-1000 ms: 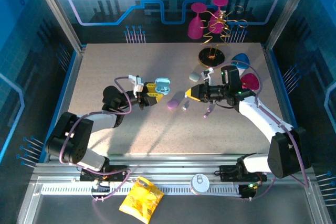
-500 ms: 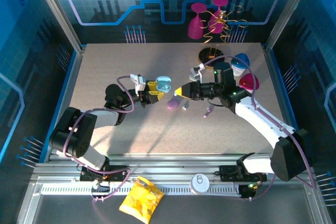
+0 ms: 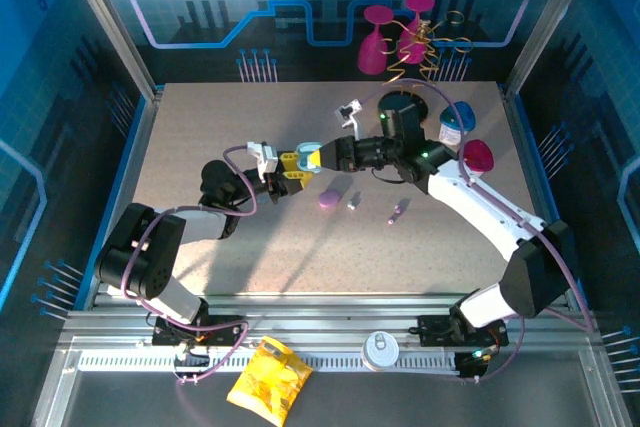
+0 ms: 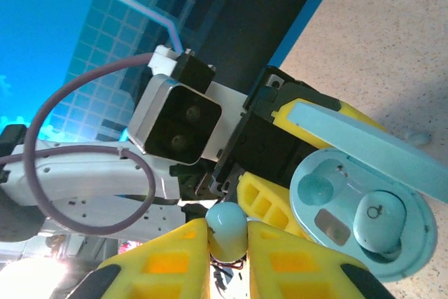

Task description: Insert wireless bluetooth earbuds into charging case

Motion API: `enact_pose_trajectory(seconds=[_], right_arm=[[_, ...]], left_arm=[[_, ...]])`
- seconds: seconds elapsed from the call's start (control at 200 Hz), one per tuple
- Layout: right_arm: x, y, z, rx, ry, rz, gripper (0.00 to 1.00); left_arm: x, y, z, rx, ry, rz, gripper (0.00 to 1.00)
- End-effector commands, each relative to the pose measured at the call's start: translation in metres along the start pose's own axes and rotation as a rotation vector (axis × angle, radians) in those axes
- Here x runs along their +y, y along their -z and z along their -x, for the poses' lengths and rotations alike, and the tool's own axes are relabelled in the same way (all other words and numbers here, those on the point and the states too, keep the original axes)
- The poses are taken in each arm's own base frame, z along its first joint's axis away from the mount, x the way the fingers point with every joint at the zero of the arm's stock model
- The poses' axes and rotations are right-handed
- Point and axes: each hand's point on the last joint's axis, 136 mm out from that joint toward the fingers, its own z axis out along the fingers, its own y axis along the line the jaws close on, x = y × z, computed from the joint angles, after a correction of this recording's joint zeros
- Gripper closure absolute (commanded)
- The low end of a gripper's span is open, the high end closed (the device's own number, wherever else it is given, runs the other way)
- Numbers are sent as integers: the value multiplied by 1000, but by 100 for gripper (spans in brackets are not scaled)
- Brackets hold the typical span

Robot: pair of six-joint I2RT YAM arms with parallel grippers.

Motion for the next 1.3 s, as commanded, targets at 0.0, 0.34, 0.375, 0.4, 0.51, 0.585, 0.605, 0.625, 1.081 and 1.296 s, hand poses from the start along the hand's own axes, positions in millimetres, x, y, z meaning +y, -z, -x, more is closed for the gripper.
enact_pose_trajectory(seconds=[0.0, 0.34, 0.375, 0.4, 0.51, 0.585, 0.605, 0.625, 1.081, 1.296], right_arm=[[-4, -7, -1, 21, 45, -75, 84], [-16, -24, -2, 50, 67, -154, 84], [-17, -25, -2, 53, 68, -156, 84], [-18, -27, -3, 56, 66, -158, 84], [-21, -29, -4, 59, 67, -171, 84], [-21, -30, -2, 53, 75, -179, 84], [-22, -30, -3, 53, 75, -183, 84], [-22, -30, -2, 50, 78, -185, 84], [-24, -28, 1, 13, 103, -222, 84], [-15, -25, 8, -33, 88, -152, 84]], left_arm=[[8, -1, 9, -33, -72, 27, 74], [9, -1, 9, -35, -82, 37, 74], [8, 0, 9, -34, -83, 38, 74], [8, 0, 9, -34, -83, 37, 74], [7, 0, 9, -35, -87, 35, 74], [6, 1, 8, -33, -85, 36, 74], [7, 1, 9, -33, -86, 37, 74], [7, 1, 8, -33, -85, 37, 74], [6, 1, 7, -31, -79, 34, 74], [6, 1, 7, -31, -79, 35, 74]])
